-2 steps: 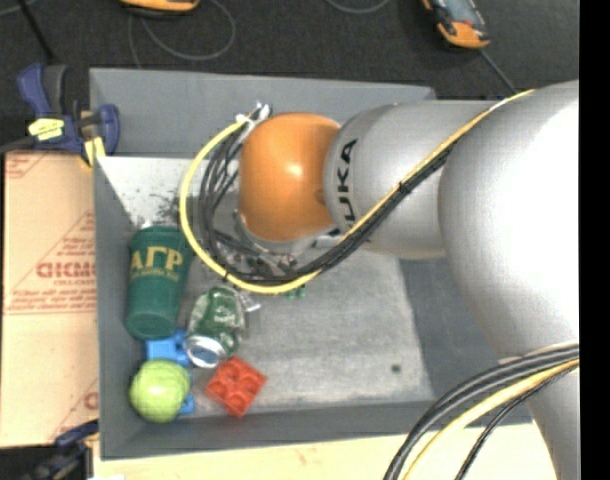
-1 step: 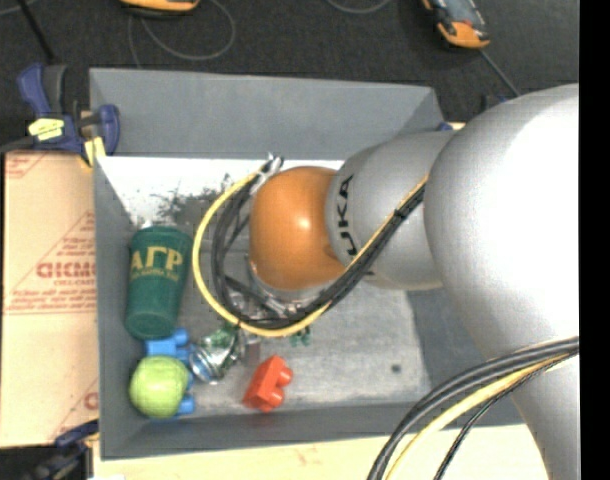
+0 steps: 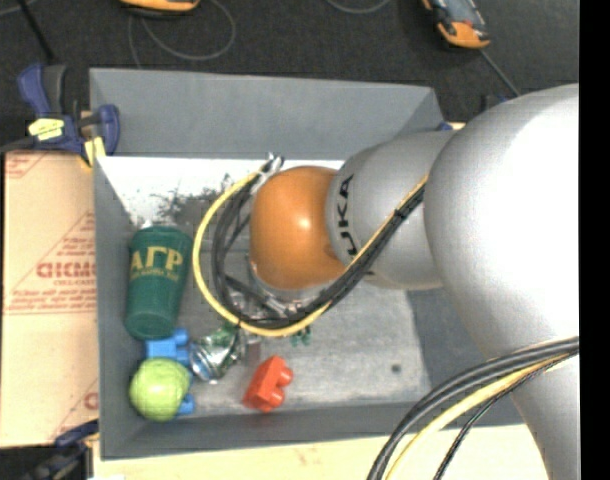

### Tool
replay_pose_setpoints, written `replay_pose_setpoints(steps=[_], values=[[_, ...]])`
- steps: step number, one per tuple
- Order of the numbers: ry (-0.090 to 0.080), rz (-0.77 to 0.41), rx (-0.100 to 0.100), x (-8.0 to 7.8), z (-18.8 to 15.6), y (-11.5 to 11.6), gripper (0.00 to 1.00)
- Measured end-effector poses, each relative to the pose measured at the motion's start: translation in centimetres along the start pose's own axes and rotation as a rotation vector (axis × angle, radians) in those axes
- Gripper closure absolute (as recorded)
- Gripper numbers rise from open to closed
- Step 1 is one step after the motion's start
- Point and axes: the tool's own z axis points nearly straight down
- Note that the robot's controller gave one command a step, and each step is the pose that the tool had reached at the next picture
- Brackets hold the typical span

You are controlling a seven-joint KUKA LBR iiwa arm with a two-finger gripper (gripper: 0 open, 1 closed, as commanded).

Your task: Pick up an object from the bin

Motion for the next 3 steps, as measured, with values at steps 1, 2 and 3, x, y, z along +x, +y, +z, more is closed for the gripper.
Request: replay_pose_setpoints(steps=[1, 2, 3], values=[[-0.001, 0.018, -0.002, 0.8, -2.0, -0.8, 1.0], [-0.002, 0.028, -0.003, 3.4, -3.7, -0.3, 1.0], [-0.002, 0.044, -0.004, 4.4, -4.9, -0.3, 1.0]])
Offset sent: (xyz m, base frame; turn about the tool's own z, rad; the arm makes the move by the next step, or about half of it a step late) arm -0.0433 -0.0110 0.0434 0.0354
